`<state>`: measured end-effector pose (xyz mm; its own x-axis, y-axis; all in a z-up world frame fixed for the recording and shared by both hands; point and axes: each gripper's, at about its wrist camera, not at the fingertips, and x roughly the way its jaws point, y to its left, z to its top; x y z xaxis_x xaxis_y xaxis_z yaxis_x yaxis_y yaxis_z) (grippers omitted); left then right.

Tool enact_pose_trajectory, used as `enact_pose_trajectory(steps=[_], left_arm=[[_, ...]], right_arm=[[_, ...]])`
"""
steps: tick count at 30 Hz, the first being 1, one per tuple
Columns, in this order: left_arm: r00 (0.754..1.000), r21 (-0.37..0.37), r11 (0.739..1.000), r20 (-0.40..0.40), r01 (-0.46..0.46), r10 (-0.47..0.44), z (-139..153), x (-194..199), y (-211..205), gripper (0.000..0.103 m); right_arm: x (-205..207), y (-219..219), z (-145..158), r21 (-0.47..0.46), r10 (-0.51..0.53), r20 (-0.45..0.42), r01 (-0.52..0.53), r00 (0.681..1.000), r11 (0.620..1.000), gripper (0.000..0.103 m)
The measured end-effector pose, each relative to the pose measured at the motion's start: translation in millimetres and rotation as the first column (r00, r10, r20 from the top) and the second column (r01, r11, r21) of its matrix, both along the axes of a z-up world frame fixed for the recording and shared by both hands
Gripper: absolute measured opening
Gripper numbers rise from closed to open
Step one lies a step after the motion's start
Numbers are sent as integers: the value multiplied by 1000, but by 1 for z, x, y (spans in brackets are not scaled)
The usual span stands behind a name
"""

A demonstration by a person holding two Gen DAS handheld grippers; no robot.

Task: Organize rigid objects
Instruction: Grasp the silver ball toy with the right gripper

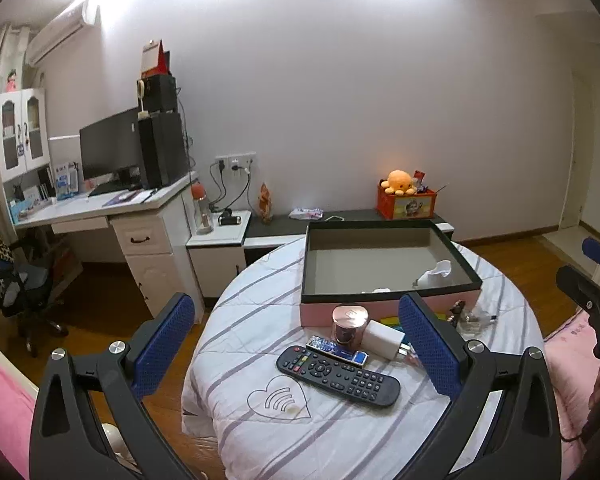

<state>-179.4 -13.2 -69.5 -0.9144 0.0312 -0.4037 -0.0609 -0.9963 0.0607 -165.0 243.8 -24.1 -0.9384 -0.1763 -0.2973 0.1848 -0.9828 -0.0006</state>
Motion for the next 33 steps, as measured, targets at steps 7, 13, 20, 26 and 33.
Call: enact_pose_trajectory(steps=[7,13,20,26,33], left_arm=[[1000,-13,1000,5,8,-8,-2,17,0,103],[998,-24,1000,53,17,-16,-13,13,3,103],[992,-14,999,118,44,-42,-31,0,14,103],[980,-39,995,182,93,-84,-50,-13,28,103],[959,-59,993,269,103,-84,-70,-30,30,103]], right_arm=[[22,2,2,-1,-5,-9,5,1000,1000,103],[19,4,-10,16,-22,35,21,999,1000,103],[-6,-3,-48,32,-20,149,16,989,999,103],[-36,-15,-91,42,13,274,-25,962,999,103],[-60,-21,-122,17,62,368,-74,928,997,95]])
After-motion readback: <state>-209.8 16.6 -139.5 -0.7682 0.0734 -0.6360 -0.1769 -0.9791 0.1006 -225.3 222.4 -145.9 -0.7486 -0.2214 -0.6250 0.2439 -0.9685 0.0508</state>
